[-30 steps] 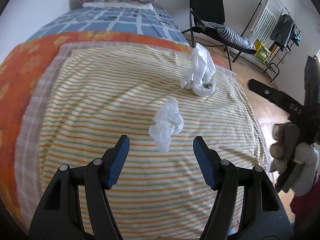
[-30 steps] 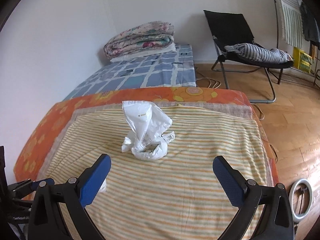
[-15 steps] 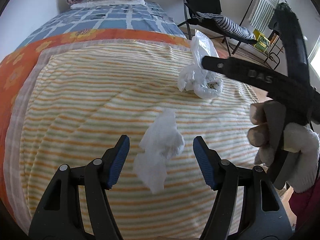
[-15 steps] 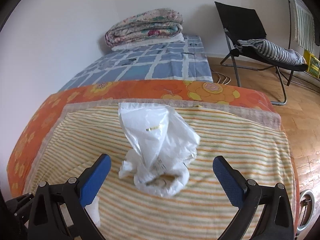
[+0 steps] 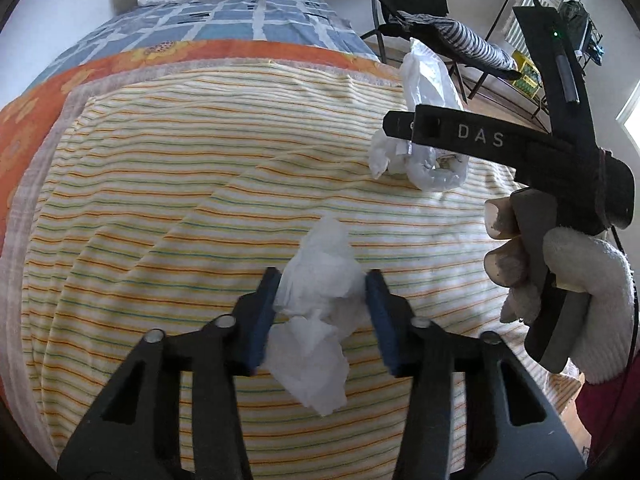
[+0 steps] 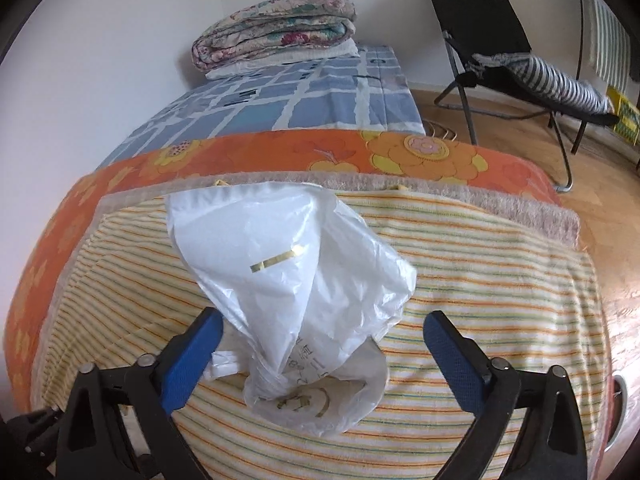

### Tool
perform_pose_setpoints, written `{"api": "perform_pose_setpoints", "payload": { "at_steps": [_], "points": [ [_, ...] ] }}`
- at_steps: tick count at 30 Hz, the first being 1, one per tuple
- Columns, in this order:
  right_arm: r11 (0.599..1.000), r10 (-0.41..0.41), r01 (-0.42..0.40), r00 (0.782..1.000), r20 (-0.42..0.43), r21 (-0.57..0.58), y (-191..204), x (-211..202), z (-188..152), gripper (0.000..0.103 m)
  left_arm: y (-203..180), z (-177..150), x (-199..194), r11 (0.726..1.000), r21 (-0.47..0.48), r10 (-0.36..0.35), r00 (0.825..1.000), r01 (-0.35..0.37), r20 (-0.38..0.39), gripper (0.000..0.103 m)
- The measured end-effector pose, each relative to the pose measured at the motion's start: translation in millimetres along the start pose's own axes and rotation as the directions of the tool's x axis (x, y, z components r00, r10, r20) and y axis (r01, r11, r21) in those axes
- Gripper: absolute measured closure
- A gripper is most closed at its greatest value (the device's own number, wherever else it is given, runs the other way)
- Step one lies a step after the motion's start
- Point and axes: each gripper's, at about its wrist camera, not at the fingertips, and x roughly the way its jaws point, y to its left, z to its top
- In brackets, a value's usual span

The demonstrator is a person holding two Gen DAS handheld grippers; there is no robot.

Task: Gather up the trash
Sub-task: 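Grasp the small white tissue with the left gripper while the right grasps the large tissue bundle, then carry the small tissue with the left gripper while the right carries the tissue bundle to the basket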

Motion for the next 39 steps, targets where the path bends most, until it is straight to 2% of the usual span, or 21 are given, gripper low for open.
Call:
{"api": "perform_pose_setpoints", "payload": {
  "at_steps": [1,4,5,7,17,26,39],
  "points": [
    [1.0,0.015,-0.015,1.0,-0.003,0.01,-1,0,0,0.013,-1,0,-1,1.0,0.005,-0.002,1.0,0.002,0.002,0.068],
    [0.998,0.051,-0.05,0.999,-0.019,0.028,-3,0,-1,0.03,-5,-1,-4,1.0,0.03,0.005,1.0,-0.005,0.013,0.072],
    [0.998,0.051,-0.051,0.998,-0.02,0.028,-3,-1,-1,0.032,-6,-2,-6,0.999,0.035,0.003,1.0,-0.004,0.014,0.074],
    [0.998,0.056,-0.056,0.998,-0.018,0.021,-2,-5,-4,0.043,-6,-3,-8,0.999,0.04,0.002,1.0,-0.003,0.016,0.075],
    [0.995,0.089,-0.089,0.996,0.008,0.039,-6,-39,-14,0.045,-1,-9,-36,0.999,0.033,0.021,0.999,-0.023,0.047,0.078],
    [0.994,0.106,-0.107,0.994,0.038,0.011,3,-95,-31,0.045,-4,-19,-82,0.998,0.037,0.038,0.995,-0.042,0.09,0.078],
    [0.991,0.12,-0.116,0.99,0.072,-0.062,27,-183,-78,0.045,-19,-68,-158,0.995,0.075,0.052,0.985,-0.065,0.163,0.078]
  ]
}}
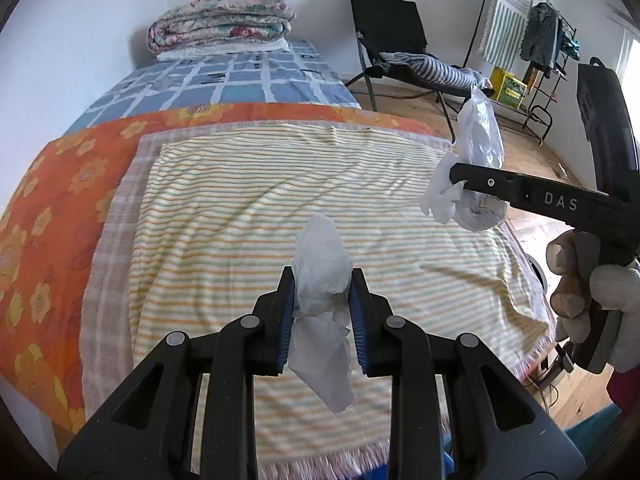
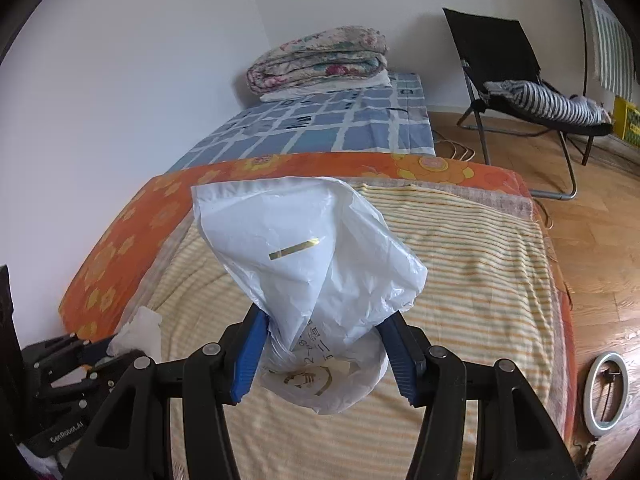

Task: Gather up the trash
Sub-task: 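Carry the small tissue with the left gripper while the right carries the tissue bundle to the basket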

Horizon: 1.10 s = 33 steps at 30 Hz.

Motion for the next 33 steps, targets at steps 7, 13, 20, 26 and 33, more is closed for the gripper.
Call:
{"api": "perform_pose_setpoints", "payload": {
  "at_steps": [7,13,20,26,33],
  "points": [
    [1.0,0.024,-0.024,1.0,0.001,-0.019,18,-39,-34,0.045,-6,-31,-31,1.0,0.02,-0.002,1.0,0.002,0.007,0.078],
    [0.998,0.05,-0.05,0.999,-0.022,-0.021,29,-63,-74,0.045,-8,-65,-50,0.999,0.035,-0.001,1.0,0.001,-0.013,0.078],
    [0.997,0.068,-0.07,0.996,-0.061,-0.036,40,-80,-119,0.045,-7,-101,-64,0.999,0.038,-0.004,0.999,0.006,-0.054,0.078],
    [0.992,0.073,-0.082,0.992,-0.098,-0.101,59,-94,-159,0.044,-3,-133,-68,0.999,0.039,-0.002,0.995,0.005,-0.1,0.078],
    [0.983,0.085,-0.107,0.985,-0.151,-0.146,75,-98,-196,0.043,2,-163,-67,1.0,0.021,-0.001,0.989,0.004,-0.149,0.078]
  ]
}}
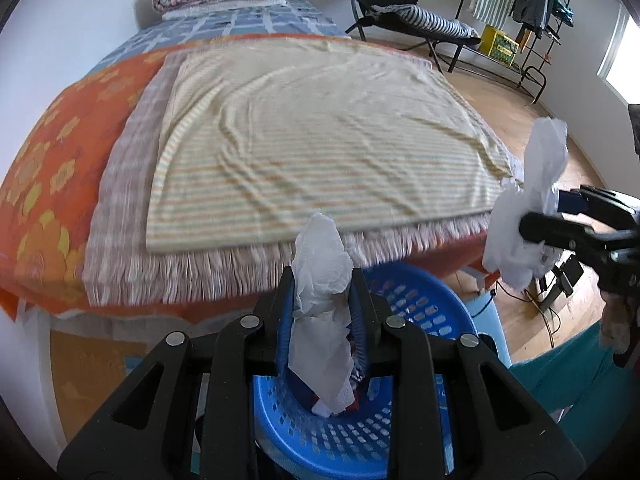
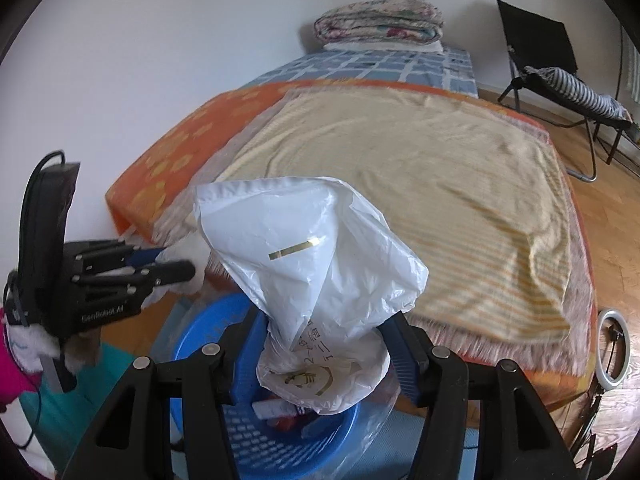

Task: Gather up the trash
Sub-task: 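Carry the small tissue with the left gripper while the right carries the tissue bundle to the basket, then open the left gripper over the basket while the right releases the tissue bundle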

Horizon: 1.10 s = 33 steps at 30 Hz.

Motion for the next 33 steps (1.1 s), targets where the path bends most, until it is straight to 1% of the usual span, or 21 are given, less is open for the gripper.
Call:
{"api": "perform_pose_setpoints", "payload": {
  "at_steps": [9,17,20,26,27,28,32,33],
  "points": [
    [0.999,0.026,-0.028,0.997,-0.068,-0.035,15,19,-33,0.043,-5,-30,9,1.0,0.012,-0.014,0.999,0.015,-0.052,0.078],
    [0.997,0.043,-0.052,0.99,-0.134,-0.057,25,36,-56,0.042,-7,-49,26,1.0,-0.003,-0.027,0.993,0.027,-0.114,0.078],
    [0.996,0.047,-0.058,0.987,-0.153,-0.069,28,40,-62,0.042,-6,-53,32,1.0,-0.01,-0.029,0.991,0.028,-0.132,0.078],
    [0.995,0.052,-0.067,0.981,-0.184,-0.077,30,48,-70,0.042,-6,-57,36,1.0,-0.016,-0.023,0.989,0.021,-0.143,0.078],
    [0.995,0.053,-0.069,0.981,-0.189,-0.077,30,48,-71,0.041,-6,-58,36,1.0,-0.019,-0.023,0.989,0.021,-0.145,0.076],
    [0.995,0.053,-0.07,0.979,-0.195,-0.078,31,50,-72,0.041,-5,-58,37,1.0,-0.02,-0.025,0.989,0.022,-0.146,0.072],
    [0.994,0.054,-0.073,0.976,-0.213,-0.081,32,54,-76,0.037,-4,-58,38,1.0,-0.017,-0.025,0.988,0.022,-0.151,0.071],
    [0.994,0.053,-0.072,0.975,-0.216,-0.083,33,54,-76,0.033,-4,-59,38,1.0,-0.016,-0.023,0.988,0.021,-0.152,0.069]
  ]
}}
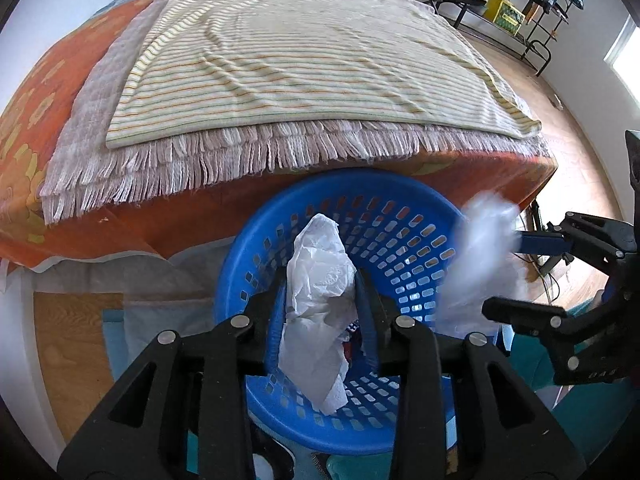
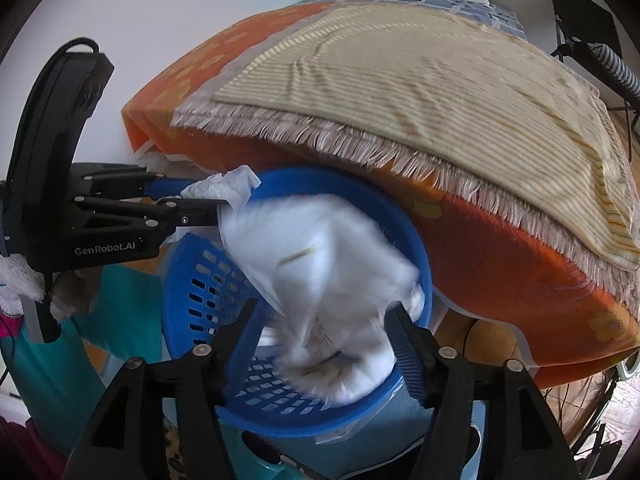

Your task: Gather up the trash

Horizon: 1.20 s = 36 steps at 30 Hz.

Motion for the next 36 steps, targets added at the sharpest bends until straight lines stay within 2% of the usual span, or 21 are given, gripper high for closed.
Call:
{"api": "perform_pose_setpoints", "payload": {
  "at_steps": [3,6,9,15,24,29,36],
  "points": [
    [1.0,-0.003,0.003,1.0,-0.002,-0.008,2,0,-1,0.029,0,0,-1,1.0,-0.004,0.006,1.0,-0.006,0.006,0.059],
    [1.0,-0.01,0.01,1.0,-0.006,-0.012,3,1,-2,0.026,1,1,-1,1.0,-0.008,0.013,1.0,-0.013,0.01,0.057],
    [1.0,-0.018,0.018,1.0,-0.011,-0.005,1,2,-2,0.021,1,1,-1,1.0,-0.016,0.02,1.0,-0.02,0.014,0.046],
    [0.999,-0.05,0.05,0.999,-0.009,0.012,-3,1,0,0.015,5,1,-3,0.999,-0.034,0.033,0.999,-0.032,0.02,0.035],
    [0.992,-0.125,0.125,0.992,-0.008,0.027,-6,0,4,0.007,5,5,-6,0.999,-0.037,0.039,0.999,-0.038,0.029,0.034],
    [0.985,-0.17,0.17,0.985,0.004,0.027,-6,-4,6,0.006,5,11,-9,0.998,-0.044,0.041,0.998,-0.039,0.037,0.033],
    [0.982,-0.186,0.185,0.982,0.022,0.035,-7,-9,10,0.006,8,23,-21,0.997,-0.061,0.049,0.996,-0.044,0.076,0.03]
  ]
}}
